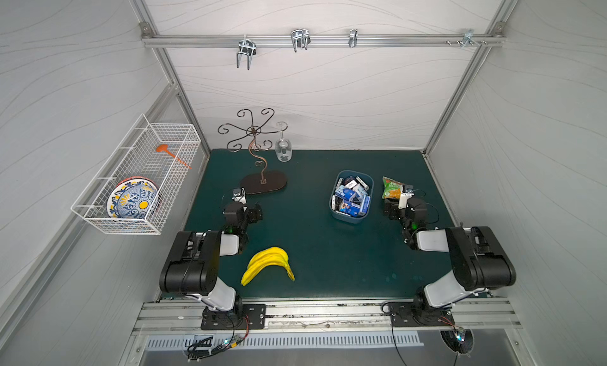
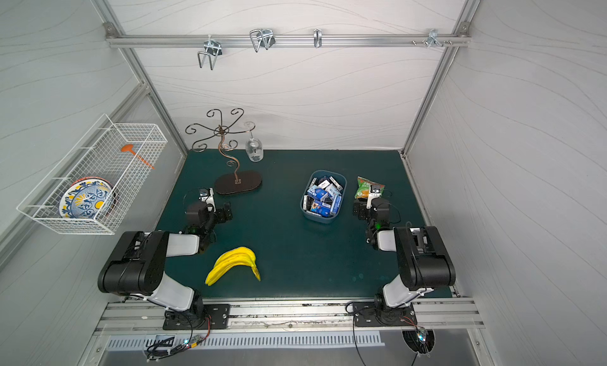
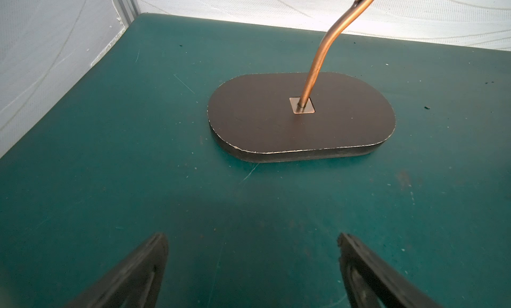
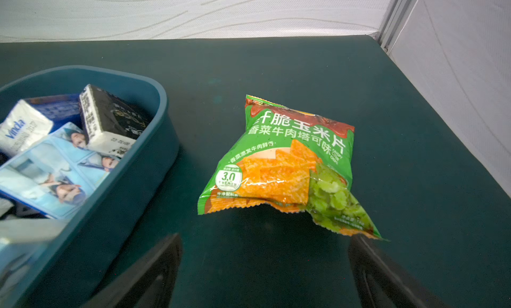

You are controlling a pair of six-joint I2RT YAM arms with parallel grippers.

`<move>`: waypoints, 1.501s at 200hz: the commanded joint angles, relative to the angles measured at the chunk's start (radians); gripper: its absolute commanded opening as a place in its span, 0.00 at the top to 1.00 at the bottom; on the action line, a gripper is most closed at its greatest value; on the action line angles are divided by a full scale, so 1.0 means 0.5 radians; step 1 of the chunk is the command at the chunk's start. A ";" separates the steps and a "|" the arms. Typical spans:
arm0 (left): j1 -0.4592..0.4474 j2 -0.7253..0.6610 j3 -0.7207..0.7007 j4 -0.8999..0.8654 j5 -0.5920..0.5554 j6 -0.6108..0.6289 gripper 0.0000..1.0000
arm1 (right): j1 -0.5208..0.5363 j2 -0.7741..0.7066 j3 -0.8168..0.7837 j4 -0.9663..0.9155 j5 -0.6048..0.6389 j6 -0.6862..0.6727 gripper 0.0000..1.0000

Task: Take the pocket tissues out of the storage box
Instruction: Adjust the storage box at the center of the board.

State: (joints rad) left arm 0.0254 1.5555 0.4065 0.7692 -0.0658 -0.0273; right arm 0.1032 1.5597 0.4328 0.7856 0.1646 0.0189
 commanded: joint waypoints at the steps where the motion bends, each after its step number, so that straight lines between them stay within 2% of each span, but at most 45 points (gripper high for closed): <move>1: 0.008 -0.009 0.040 0.109 0.024 0.012 0.00 | 0.013 0.012 0.003 0.032 0.028 0.012 0.01; 90: 0.034 -0.031 0.055 0.074 0.072 -0.004 0.00 | 0.016 -0.044 0.021 0.009 0.016 -0.014 0.01; 103: 0.032 -0.128 0.207 -0.290 -0.046 -0.062 0.00 | 0.060 -0.245 0.175 -0.462 0.121 -0.010 0.01; 111: 0.031 -0.189 0.316 -0.524 -0.126 -0.077 0.01 | 0.062 -0.320 0.229 -0.590 0.109 -0.021 0.01; 127: 0.023 -0.341 0.359 -0.649 -0.173 -0.089 0.03 | 0.133 -0.425 0.334 -0.844 0.193 -0.015 0.01; 143: -0.055 -0.491 0.464 -0.950 -0.472 -0.172 0.03 | 0.241 -0.490 0.495 -1.225 0.299 0.085 0.01; 162: -0.193 -0.610 0.673 -1.438 -0.824 -0.305 0.04 | 0.424 -0.544 0.631 -1.590 0.419 0.162 0.01; 177: -0.338 -0.705 0.750 -1.657 -1.075 -0.388 0.03 | 0.553 -0.565 0.689 -1.801 0.503 0.233 0.01; 192: -0.482 -0.774 0.842 -1.895 -1.219 -0.455 0.01 | 0.606 -0.555 0.772 -2.033 0.495 0.364 0.01; 215: -0.524 -0.777 0.999 -2.235 -1.026 -0.625 0.00 | 0.607 -0.488 0.859 -2.208 0.417 0.518 0.10; 231: -0.517 -0.755 1.062 -2.351 -1.083 -0.777 0.01 | 0.607 -0.448 0.908 -2.269 0.384 0.571 0.21; 256: -0.521 -0.775 1.120 -2.483 -0.969 -0.774 0.10 | 0.587 -0.428 0.933 -2.244 0.303 0.589 0.34; 272: -0.538 -0.806 1.129 -2.575 -0.972 -0.850 0.11 | 0.543 -0.385 0.974 -2.249 0.175 0.612 0.43; 300: -0.604 -0.795 1.233 -2.843 -0.934 -0.970 0.12 | 0.374 -0.281 1.044 -2.199 -0.001 0.680 0.49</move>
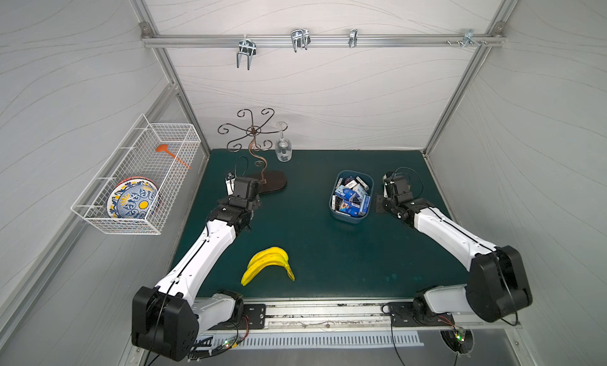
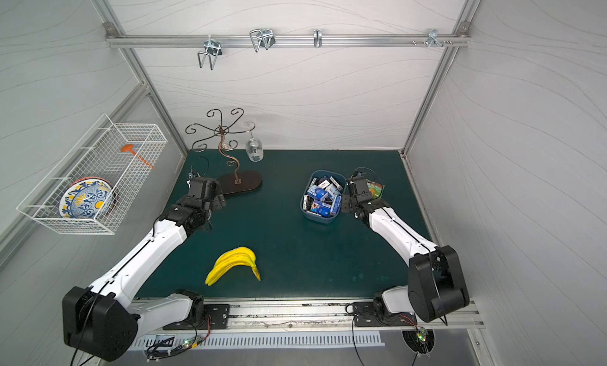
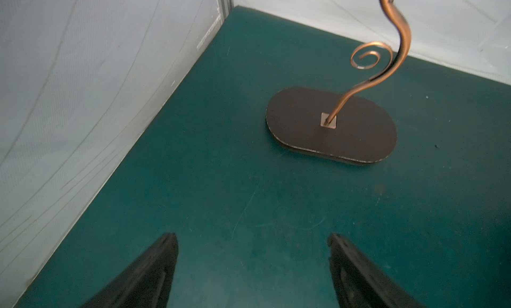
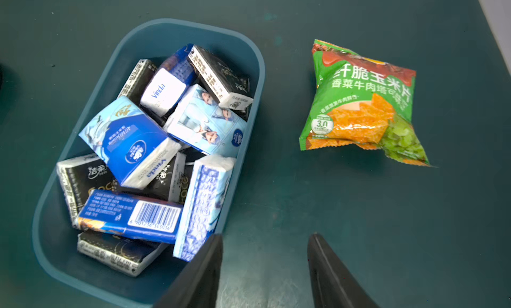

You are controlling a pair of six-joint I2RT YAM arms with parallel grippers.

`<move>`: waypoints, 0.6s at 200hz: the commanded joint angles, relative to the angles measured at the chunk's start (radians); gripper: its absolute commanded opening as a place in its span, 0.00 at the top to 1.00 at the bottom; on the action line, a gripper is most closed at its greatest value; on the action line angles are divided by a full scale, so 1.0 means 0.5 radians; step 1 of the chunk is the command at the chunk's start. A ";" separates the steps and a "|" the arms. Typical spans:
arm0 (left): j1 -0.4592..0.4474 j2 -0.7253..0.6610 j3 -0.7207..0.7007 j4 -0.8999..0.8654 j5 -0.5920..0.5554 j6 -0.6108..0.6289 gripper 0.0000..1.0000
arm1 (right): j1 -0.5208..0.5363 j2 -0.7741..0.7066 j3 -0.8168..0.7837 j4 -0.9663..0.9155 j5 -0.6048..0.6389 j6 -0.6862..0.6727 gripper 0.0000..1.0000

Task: Take the pocket tissues out of the storage box
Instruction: Adjust the storage box at the center of the board.

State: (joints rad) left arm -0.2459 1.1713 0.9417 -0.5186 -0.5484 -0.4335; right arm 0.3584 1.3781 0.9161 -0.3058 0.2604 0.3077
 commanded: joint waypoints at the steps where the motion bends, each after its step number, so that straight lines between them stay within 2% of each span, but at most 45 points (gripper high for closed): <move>1: -0.065 -0.026 0.165 -0.273 0.031 -0.159 0.12 | -0.143 0.086 0.081 -0.014 -0.203 0.105 0.50; 26: -0.204 -0.014 0.193 -0.360 -0.011 -0.186 0.12 | -0.294 0.208 0.211 0.016 -0.389 0.136 0.54; 57: -0.318 0.025 0.194 -0.459 0.042 -0.268 0.14 | -0.302 0.422 0.407 -0.009 -0.484 0.094 0.53; 120: -0.786 0.108 0.251 -0.570 -0.089 -0.397 0.15 | -0.303 0.868 0.724 -0.044 -0.605 0.192 0.60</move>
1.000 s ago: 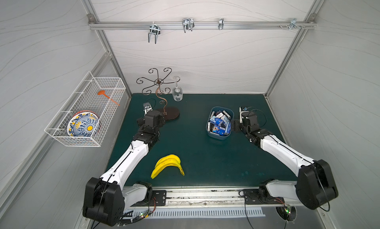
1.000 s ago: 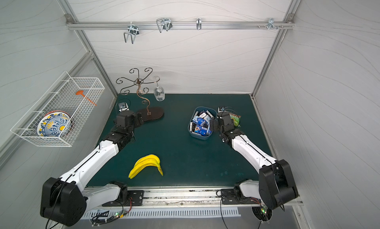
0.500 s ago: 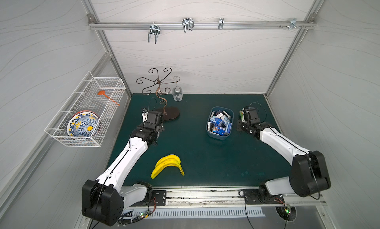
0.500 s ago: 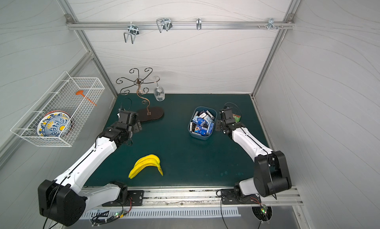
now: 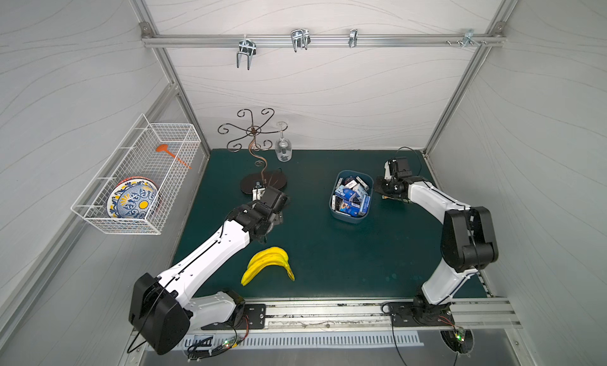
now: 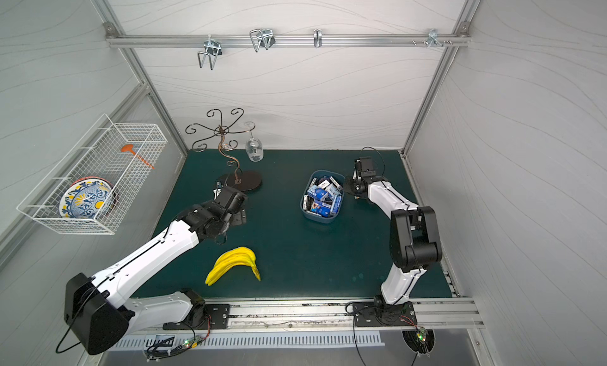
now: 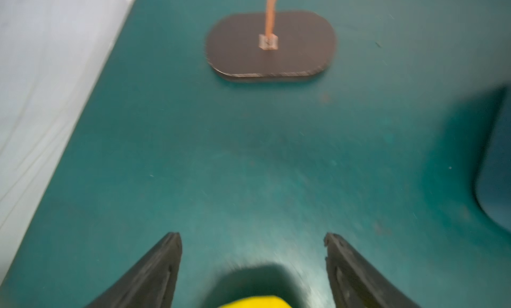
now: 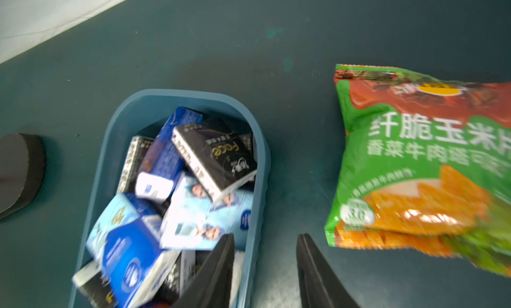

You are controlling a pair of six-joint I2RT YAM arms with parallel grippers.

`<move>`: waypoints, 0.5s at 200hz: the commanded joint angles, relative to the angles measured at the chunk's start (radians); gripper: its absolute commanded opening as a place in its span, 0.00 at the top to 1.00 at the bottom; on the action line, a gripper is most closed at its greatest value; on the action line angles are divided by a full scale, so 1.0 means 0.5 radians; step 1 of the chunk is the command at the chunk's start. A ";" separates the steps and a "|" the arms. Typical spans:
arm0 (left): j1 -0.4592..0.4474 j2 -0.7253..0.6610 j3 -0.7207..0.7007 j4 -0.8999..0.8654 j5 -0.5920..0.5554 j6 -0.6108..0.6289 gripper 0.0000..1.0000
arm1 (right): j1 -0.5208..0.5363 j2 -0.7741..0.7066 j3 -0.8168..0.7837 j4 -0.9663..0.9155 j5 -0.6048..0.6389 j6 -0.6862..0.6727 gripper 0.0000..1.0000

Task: Take the pocket tissues out of the storage box
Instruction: Adjust the storage box at the center of the board.

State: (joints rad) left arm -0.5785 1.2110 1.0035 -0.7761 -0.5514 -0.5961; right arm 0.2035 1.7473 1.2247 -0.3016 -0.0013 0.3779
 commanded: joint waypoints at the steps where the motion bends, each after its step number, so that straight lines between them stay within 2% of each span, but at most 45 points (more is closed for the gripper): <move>1: -0.126 0.031 0.130 -0.057 -0.085 -0.072 0.15 | 0.007 0.133 0.109 -0.051 -0.083 0.053 0.60; 26: -0.195 0.050 0.172 -0.065 -0.106 -0.065 0.15 | 0.009 0.232 0.158 -0.017 -0.115 0.063 0.63; 64: -0.218 0.049 0.201 -0.068 -0.105 -0.037 0.15 | 0.012 0.365 0.261 -0.037 -0.161 0.059 0.77; 100: -0.220 0.045 0.214 -0.059 -0.127 0.000 0.15 | 0.105 0.460 0.406 -0.071 -0.127 0.019 0.82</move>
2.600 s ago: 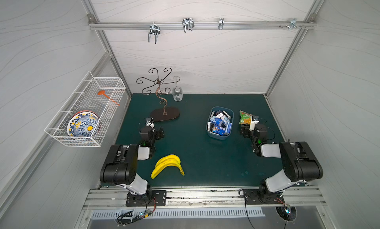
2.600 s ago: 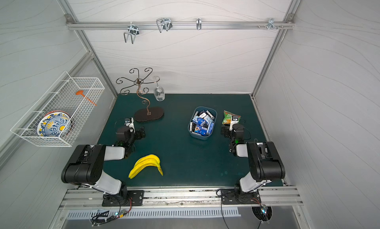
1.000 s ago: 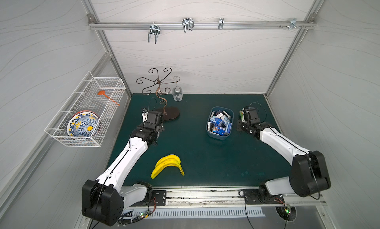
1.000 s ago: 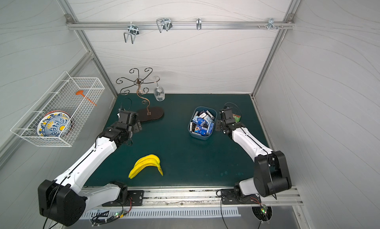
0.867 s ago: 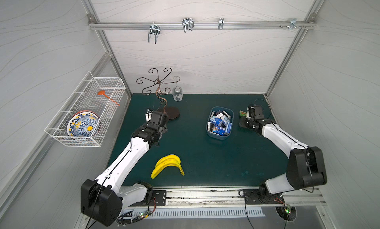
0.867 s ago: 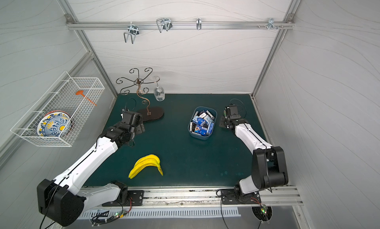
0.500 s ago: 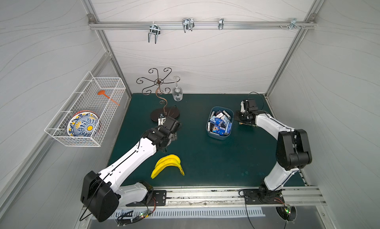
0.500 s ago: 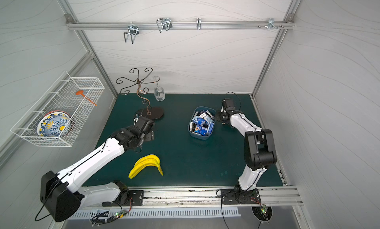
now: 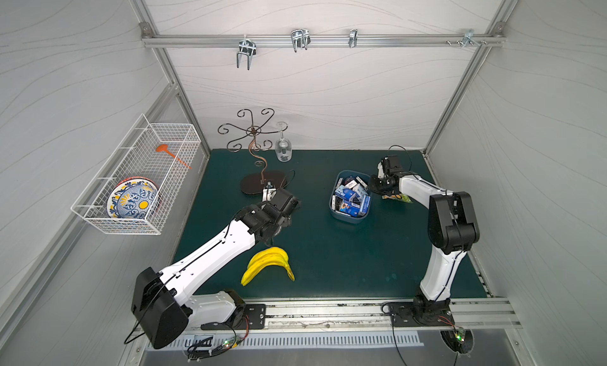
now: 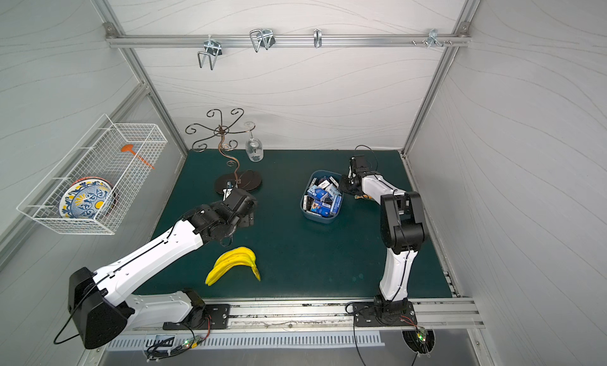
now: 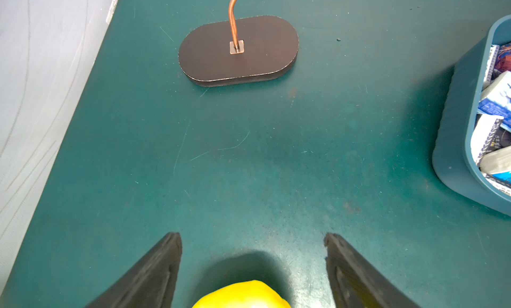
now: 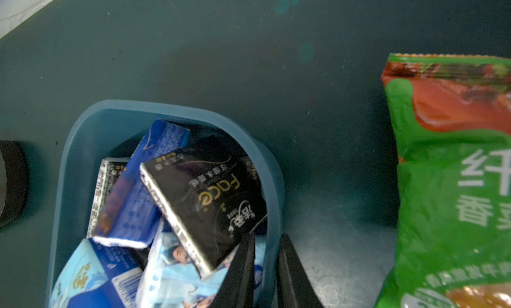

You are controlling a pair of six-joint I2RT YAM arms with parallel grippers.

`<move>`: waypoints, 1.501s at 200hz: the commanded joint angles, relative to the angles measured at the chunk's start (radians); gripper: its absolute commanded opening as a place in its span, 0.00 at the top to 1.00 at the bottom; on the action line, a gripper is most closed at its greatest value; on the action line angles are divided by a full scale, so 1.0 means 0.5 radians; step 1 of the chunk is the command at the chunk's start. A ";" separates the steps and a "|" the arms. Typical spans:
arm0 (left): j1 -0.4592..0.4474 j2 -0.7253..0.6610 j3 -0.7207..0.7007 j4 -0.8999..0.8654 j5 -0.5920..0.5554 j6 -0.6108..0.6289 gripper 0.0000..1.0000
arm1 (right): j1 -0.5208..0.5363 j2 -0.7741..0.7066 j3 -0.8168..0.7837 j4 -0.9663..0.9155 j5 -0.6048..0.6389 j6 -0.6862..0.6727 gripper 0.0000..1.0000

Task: Take the pocket tissues out of the storage box
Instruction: Adjust the storage box at the center of the board, then pick up the pocket tissues from the storage box.

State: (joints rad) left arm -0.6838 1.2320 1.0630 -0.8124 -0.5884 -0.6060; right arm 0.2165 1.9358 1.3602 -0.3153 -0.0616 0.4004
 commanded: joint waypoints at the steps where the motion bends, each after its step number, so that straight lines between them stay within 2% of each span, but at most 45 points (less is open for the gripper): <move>1: -0.010 0.003 0.093 0.014 -0.055 0.021 0.15 | 0.082 0.088 0.138 -0.046 -0.003 -0.025 0.83; 50: -0.010 0.026 0.099 0.011 -0.070 0.041 0.15 | 0.258 0.330 0.489 -0.124 0.050 -0.031 0.83; 94: -0.010 0.038 0.079 0.035 -0.078 0.040 0.15 | 0.311 0.543 0.800 -0.219 0.009 -0.007 0.83; 102: -0.009 0.039 0.086 0.030 -0.074 0.037 0.15 | 0.318 0.561 0.839 -0.235 0.006 -0.009 0.79; 112: -0.010 0.040 0.093 0.024 -0.072 0.028 0.15 | 0.324 0.561 0.874 -0.270 0.010 -0.034 0.70; 129: -0.010 0.028 0.086 0.026 -0.059 0.019 0.14 | 0.323 0.470 0.849 -0.268 0.019 -0.111 0.63; 157: -0.010 0.021 0.103 0.003 -0.063 0.025 0.14 | 0.316 0.190 0.731 -0.260 0.039 -0.421 0.43; 185: -0.007 -0.003 0.114 -0.014 -0.076 0.050 0.13 | 0.313 -0.132 0.584 -0.278 -0.146 -0.887 0.29; 200: 0.002 -0.013 0.124 -0.022 -0.069 0.070 0.13 | 0.318 -0.269 0.523 -0.386 -0.297 -1.174 0.29; 225: 0.034 -0.034 0.145 -0.038 -0.011 0.111 0.12 | 0.344 -0.476 0.315 -0.550 -0.741 -1.740 0.32; 246: 0.063 -0.033 0.166 -0.047 0.037 0.147 0.12 | 0.397 -0.629 0.075 -0.518 -0.825 -2.108 0.35; 280: 0.076 -0.021 0.212 -0.086 0.075 0.190 0.12 | 0.416 -0.691 -0.064 -0.512 -1.020 -2.312 0.37; 300: 0.081 -0.028 0.209 -0.084 0.091 0.190 0.12 | 0.452 -0.615 -0.059 -0.524 -0.965 -2.385 0.37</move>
State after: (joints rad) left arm -0.6495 1.2312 1.1248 -0.8425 -0.5617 -0.5304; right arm 0.4274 1.6024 1.3216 -0.5522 -0.4938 -0.6655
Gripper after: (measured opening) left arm 0.879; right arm 0.632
